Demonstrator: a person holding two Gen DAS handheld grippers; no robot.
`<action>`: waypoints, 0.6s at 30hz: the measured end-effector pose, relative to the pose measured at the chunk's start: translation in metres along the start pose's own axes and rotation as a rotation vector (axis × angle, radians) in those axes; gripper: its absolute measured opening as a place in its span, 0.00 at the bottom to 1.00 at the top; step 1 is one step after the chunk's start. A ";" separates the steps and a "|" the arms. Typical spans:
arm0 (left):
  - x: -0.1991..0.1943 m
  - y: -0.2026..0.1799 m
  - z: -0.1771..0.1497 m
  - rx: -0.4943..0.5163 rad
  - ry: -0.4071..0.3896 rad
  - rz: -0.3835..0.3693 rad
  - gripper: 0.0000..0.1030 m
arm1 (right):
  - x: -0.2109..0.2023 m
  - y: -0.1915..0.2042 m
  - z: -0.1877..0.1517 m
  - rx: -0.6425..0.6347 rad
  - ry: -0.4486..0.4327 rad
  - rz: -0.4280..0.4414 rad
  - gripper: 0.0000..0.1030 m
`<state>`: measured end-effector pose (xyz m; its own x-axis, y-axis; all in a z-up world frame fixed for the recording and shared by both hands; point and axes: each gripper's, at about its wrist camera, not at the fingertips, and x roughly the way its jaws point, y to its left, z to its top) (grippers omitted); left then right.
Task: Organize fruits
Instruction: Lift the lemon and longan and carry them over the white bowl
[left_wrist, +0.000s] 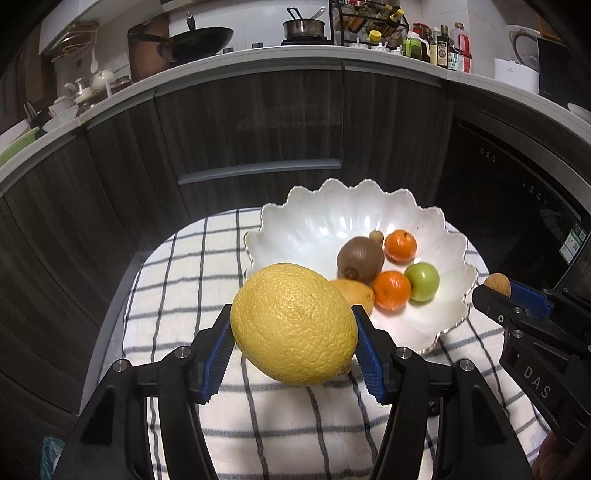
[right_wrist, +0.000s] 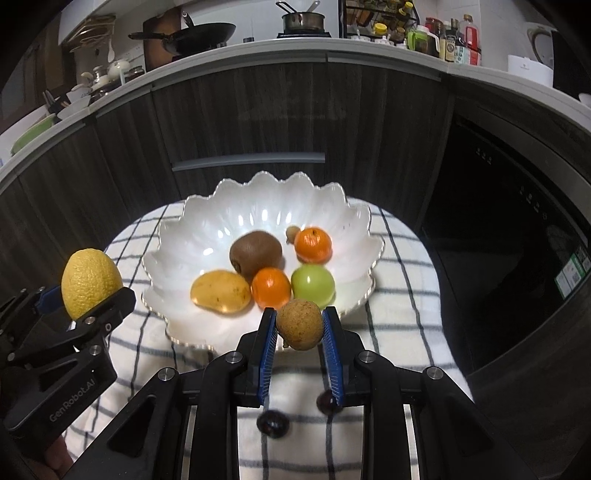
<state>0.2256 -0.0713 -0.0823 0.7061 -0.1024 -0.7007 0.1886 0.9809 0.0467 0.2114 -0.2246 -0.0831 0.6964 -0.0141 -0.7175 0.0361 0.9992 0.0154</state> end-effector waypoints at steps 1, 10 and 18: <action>0.001 0.000 0.002 0.001 -0.002 -0.002 0.58 | 0.001 0.000 0.003 -0.001 -0.002 0.001 0.25; 0.021 -0.003 0.028 0.032 -0.017 -0.033 0.58 | 0.024 -0.005 0.024 -0.003 0.001 0.004 0.26; 0.053 -0.004 0.038 0.049 0.023 -0.060 0.58 | 0.048 -0.005 0.035 0.002 0.022 0.006 0.25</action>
<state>0.2886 -0.0871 -0.0926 0.6769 -0.1565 -0.7192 0.2635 0.9639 0.0383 0.2697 -0.2319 -0.0936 0.6810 -0.0068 -0.7322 0.0328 0.9992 0.0212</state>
